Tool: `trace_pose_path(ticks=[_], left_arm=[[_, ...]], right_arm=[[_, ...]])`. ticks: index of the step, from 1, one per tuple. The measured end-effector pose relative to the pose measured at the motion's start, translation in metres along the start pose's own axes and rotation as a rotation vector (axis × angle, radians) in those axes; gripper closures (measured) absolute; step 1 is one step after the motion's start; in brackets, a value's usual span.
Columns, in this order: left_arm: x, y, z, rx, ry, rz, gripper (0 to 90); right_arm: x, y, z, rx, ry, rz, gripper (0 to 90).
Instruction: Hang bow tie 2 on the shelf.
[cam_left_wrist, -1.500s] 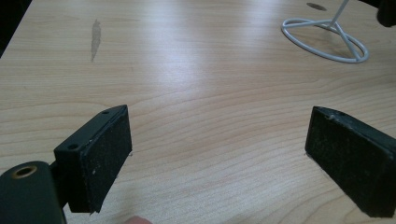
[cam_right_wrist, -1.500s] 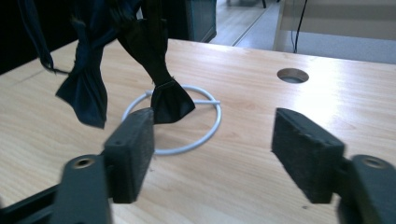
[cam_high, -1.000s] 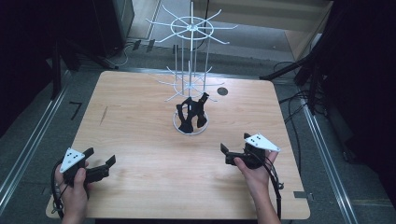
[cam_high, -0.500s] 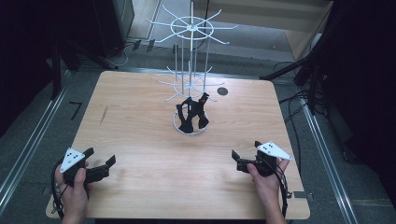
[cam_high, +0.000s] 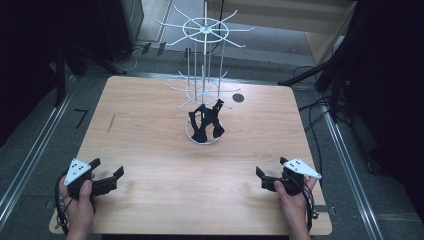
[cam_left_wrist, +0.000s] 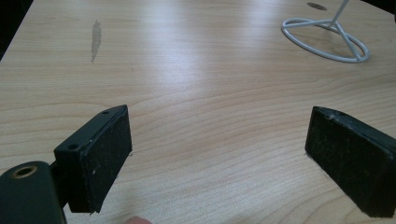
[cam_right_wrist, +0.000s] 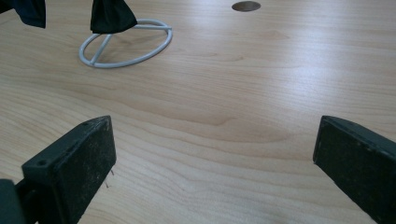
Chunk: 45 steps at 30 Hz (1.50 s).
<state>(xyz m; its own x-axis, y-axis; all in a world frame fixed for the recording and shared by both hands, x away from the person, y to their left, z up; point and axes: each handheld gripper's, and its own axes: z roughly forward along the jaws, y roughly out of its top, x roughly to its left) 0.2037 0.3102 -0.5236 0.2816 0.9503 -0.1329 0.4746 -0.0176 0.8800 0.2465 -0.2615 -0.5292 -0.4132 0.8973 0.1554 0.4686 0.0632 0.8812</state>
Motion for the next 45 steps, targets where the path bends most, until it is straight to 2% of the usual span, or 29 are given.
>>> trace_pose_path(ticks=[14,34,38,45], left_arm=[[0.0,0.0,0.0,-0.001,0.001,-0.002,8.1],[0.0,0.0,0.0,-0.001,0.001,0.0,8.1],[0.0,0.0,0.0,-0.001,0.001,0.001,8.1],[0.0,0.0,0.0,-0.001,0.001,0.002,8.1]], right_arm=[[-0.015,-0.014,-0.013,0.018,-0.032,0.015,0.0],[-0.054,-0.031,-0.045,0.008,-0.1,0.066,0.1],[-0.061,-0.034,-0.053,0.004,-0.116,0.077,2.7],[-0.066,-0.037,-0.059,0.004,-0.125,0.079,3.7]])
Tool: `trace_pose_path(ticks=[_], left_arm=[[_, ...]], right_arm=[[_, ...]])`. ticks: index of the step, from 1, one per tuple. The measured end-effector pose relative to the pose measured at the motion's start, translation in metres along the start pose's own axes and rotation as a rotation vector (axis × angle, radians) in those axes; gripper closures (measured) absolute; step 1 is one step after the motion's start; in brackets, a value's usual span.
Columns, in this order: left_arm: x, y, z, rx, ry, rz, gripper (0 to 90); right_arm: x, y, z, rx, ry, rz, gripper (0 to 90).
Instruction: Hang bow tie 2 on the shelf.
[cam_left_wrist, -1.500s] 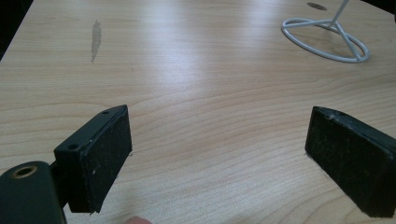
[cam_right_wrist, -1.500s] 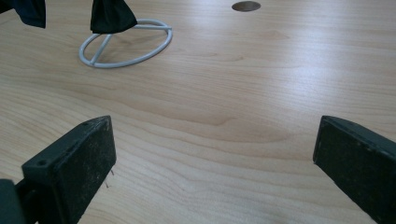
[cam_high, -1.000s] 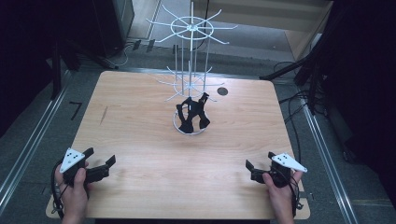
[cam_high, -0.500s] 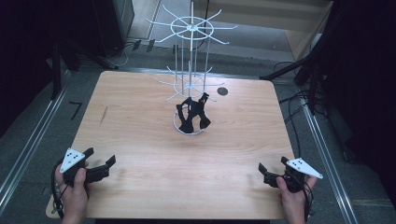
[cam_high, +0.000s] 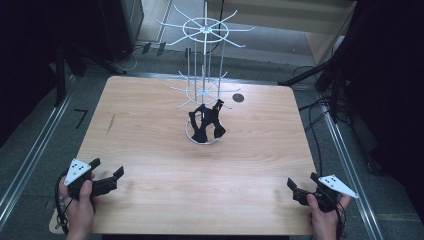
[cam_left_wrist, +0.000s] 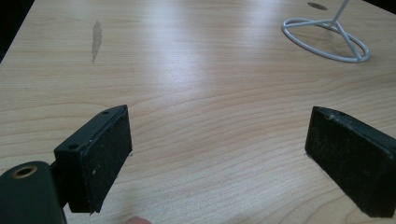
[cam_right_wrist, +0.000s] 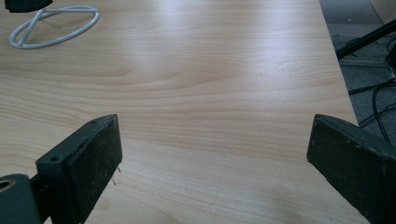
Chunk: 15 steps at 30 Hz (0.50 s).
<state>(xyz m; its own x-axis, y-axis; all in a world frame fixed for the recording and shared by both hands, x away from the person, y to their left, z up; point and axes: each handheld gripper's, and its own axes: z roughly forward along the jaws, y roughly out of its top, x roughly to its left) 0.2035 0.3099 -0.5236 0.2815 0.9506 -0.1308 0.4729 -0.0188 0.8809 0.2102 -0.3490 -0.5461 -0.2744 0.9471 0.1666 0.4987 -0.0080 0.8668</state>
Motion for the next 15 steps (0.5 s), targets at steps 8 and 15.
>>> trace_pose_path(ticks=[8,15], left_arm=[[0.001,0.0,-0.001,0.0,-0.002,-0.002,8.1],[0.0,0.0,0.0,-0.001,-0.002,-0.001,8.1]], right_arm=[[-0.007,-0.003,-0.006,0.002,-0.012,0.01,5.2],[-0.012,-0.005,-0.01,-0.005,-0.006,0.022,5.7]])
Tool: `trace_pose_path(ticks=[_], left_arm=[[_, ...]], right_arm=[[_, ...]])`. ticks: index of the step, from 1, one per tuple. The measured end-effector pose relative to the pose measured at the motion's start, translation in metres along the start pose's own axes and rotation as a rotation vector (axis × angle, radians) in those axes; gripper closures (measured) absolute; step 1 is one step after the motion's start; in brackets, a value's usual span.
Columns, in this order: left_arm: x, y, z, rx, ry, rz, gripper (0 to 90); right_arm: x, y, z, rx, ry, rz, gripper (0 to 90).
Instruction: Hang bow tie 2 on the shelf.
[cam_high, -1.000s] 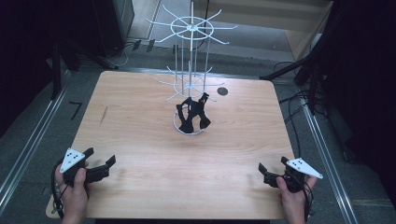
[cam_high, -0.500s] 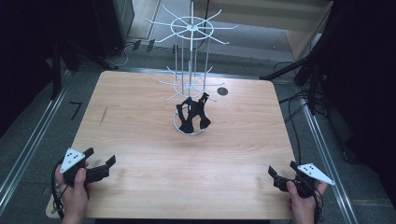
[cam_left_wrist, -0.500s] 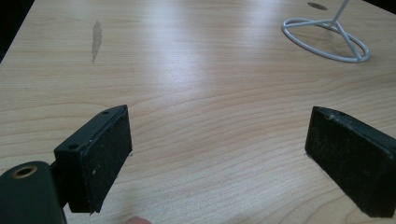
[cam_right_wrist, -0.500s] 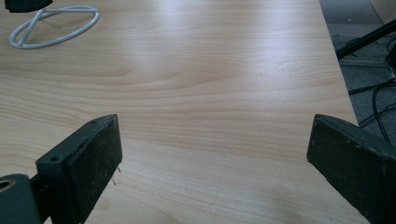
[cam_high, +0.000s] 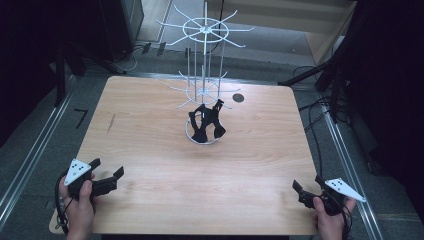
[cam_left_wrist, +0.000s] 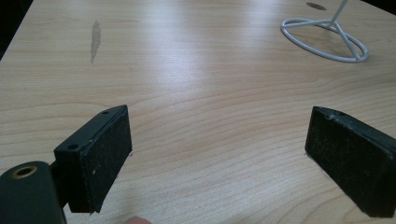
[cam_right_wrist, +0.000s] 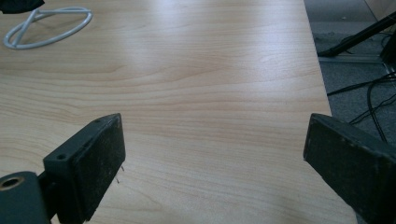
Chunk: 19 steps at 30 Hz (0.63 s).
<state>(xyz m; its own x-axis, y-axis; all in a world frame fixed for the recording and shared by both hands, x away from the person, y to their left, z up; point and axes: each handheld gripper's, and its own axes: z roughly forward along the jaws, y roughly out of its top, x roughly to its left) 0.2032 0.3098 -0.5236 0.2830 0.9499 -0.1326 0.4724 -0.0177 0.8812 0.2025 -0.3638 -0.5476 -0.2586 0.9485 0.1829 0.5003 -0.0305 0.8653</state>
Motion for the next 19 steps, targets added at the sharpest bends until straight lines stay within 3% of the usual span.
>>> trace_pose_path(ticks=[12,17,19], left_arm=[[-0.0017,-0.0002,0.0,0.001,0.005,0.012,8.1],[-0.0027,-0.0026,-0.0043,-0.046,0.0,0.022,8.1],[-0.0021,-0.0038,-0.0067,-0.07,0.003,0.014,8.0]], right_arm=[[0.0016,-0.0025,-0.001,-0.024,0.021,-0.011,5.9],[-0.0045,-0.0043,-0.0068,-0.069,0.029,0.059,6.2],[-0.0051,-0.0043,-0.0071,-0.07,0.027,0.064,6.3]])
